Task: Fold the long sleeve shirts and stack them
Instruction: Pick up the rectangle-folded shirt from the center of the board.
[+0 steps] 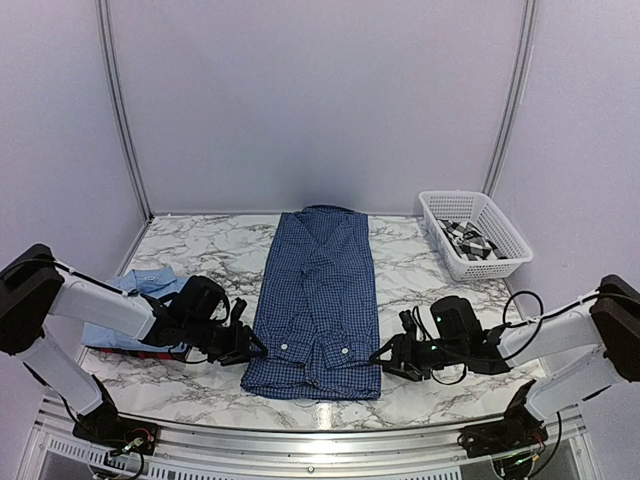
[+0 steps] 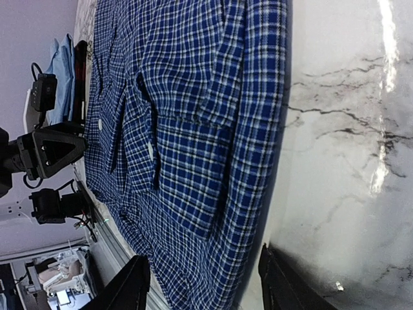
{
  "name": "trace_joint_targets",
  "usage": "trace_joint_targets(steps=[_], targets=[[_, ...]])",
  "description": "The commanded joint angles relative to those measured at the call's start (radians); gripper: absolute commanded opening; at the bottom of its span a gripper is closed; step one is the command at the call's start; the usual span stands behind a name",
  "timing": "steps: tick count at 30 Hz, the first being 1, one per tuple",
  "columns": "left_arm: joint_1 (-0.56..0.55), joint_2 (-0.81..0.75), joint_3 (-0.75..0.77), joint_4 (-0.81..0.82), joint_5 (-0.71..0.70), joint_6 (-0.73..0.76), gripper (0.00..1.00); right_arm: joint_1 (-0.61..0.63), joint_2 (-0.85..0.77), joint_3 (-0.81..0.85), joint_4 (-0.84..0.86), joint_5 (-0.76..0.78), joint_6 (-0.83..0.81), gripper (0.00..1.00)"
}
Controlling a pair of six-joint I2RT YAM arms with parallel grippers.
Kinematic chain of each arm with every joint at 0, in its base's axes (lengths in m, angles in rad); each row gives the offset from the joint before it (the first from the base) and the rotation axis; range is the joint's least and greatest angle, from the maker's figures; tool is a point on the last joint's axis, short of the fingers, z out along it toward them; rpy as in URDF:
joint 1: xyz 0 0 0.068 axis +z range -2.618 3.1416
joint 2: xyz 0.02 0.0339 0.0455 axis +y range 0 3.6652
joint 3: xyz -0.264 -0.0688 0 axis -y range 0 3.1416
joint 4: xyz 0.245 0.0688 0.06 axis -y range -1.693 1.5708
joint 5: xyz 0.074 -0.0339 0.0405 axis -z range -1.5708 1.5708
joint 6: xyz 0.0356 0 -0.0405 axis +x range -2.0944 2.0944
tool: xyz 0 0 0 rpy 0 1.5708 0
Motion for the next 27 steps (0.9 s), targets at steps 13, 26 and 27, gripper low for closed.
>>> trace_joint_targets(steps=[13, 26, 27], targets=[[0.024, 0.085, -0.058, -0.004, 0.008, -0.073, 0.26, 0.009, 0.084, -0.059, 0.158, -0.027, 0.125, 0.49], [0.001, 0.098, -0.045, -0.003, -0.004, -0.102, 0.14, -0.009, 0.192, -0.059, 0.323, -0.072, 0.163, 0.44], [0.000, 0.097, -0.045, -0.003, -0.004, -0.103, 0.13, -0.010, 0.202, -0.055, 0.333, -0.077, 0.163, 0.43]])
